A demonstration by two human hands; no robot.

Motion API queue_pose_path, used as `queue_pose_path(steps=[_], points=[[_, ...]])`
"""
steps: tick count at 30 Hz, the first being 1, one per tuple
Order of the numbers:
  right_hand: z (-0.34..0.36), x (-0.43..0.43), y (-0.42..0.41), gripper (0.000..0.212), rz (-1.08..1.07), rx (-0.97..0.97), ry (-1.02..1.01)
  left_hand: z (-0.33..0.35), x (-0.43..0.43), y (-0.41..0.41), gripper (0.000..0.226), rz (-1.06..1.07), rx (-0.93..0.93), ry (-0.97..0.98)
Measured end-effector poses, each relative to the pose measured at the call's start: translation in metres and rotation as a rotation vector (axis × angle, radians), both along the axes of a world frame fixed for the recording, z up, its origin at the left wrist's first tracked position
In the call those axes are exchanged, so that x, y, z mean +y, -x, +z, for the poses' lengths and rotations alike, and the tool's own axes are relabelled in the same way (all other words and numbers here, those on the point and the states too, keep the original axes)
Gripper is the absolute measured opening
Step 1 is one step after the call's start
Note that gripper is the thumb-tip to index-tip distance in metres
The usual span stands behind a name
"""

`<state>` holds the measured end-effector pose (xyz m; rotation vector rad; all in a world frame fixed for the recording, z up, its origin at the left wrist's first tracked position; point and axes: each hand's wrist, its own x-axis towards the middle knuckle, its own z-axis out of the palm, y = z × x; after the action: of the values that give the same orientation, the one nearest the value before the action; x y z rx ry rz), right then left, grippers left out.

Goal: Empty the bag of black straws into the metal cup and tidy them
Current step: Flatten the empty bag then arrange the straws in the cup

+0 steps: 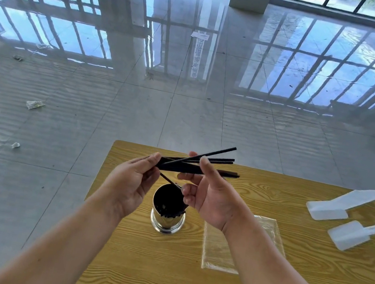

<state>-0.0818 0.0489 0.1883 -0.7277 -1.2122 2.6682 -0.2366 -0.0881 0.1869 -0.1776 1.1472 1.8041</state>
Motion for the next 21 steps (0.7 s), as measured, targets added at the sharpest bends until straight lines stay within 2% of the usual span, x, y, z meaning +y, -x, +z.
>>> queue_pose_path(steps=[2,6,8,11,15,19,21], points=[[0.000,0.003,0.001,0.083,-0.071,-0.024,0.003,-0.011,-0.002,-0.005,0.020,0.007,-0.063,-0.017],[-0.009,0.005,-0.005,0.048,-0.154,-0.070,-0.012,-0.020,-0.002,-0.006,0.019,-0.001,-0.072,-0.015],[-0.012,0.003,-0.007,0.049,-0.184,-0.071,-0.013,-0.023,-0.003,-0.005,0.020,-0.019,-0.056,-0.007],[-0.012,0.003,-0.006,0.064,-0.230,-0.090,-0.112,-0.028,-0.003,-0.008,0.028,-0.052,-0.049,0.017],[-0.008,0.006,-0.004,0.036,-0.288,-0.163,-0.405,-0.035,-0.001,-0.013,0.042,-0.115,-0.069,0.041],[-0.004,0.008,-0.002,0.035,-0.328,-0.210,-0.592,-0.044,0.001,-0.017,0.043,-0.136,-0.061,0.076],[-0.003,0.012,-0.004,0.034,-0.362,-0.216,-0.617,-0.048,-0.001,-0.017,0.030,-0.127,-0.061,0.098]])
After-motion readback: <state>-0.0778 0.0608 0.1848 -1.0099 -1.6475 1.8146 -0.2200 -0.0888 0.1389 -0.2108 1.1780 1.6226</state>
